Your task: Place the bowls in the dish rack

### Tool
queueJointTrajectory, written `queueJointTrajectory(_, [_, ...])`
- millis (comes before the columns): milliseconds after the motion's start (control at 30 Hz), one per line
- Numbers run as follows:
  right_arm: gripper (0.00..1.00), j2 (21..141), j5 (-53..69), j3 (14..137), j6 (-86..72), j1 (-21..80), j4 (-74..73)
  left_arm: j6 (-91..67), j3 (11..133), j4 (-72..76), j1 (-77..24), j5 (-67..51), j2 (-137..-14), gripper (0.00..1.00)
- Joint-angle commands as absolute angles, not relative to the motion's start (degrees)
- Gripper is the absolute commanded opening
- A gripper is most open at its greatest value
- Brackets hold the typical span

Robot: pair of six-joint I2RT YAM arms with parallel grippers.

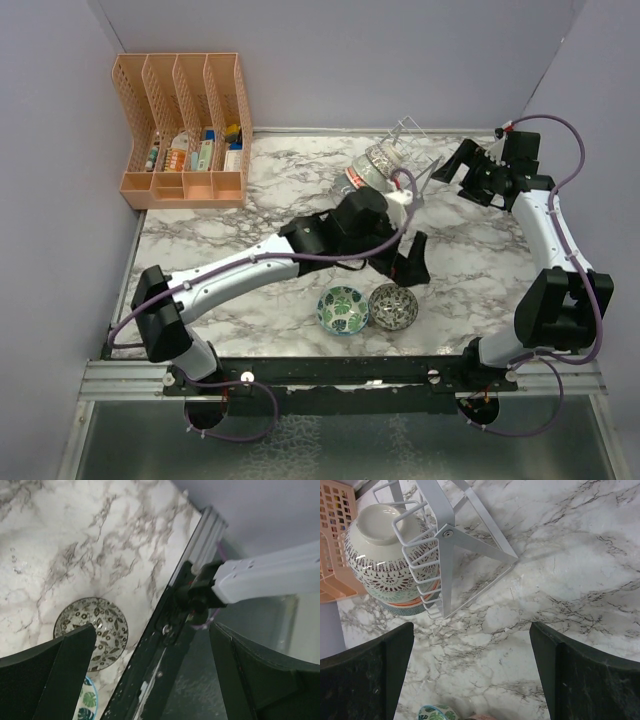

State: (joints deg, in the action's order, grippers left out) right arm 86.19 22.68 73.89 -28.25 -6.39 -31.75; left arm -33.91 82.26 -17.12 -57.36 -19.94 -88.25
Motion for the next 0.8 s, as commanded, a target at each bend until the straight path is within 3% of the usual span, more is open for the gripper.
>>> queueJointTrajectory(0, [0.99, 84.6, 21.9, 75.7, -28.3, -6.7, -30.0, -20.3, 87.2, -32.0, -66.8, -9.1, -93.9, 0.98])
queueJointTrajectory(200, [0.99, 84.0, 19.4, 75.6, -27.4, -6.7, -30.1, -13.3, 86.0, -30.0, -75.0, -3.6, -100.0, 0.96])
queueJointTrajectory(467, [1.00, 84.6, 20.7, 75.1, -27.9, -6.8, -29.4, -9.0, 85.2, -25.2, -77.6, -0.7, -109.0, 0.89])
queueJointTrajectory(767, [1.00, 84.5, 21.7, 73.6, -27.9, -6.8, -28.9, -6.0, 82.1, -23.8, -77.6, 2.7, -113.3, 0.64])
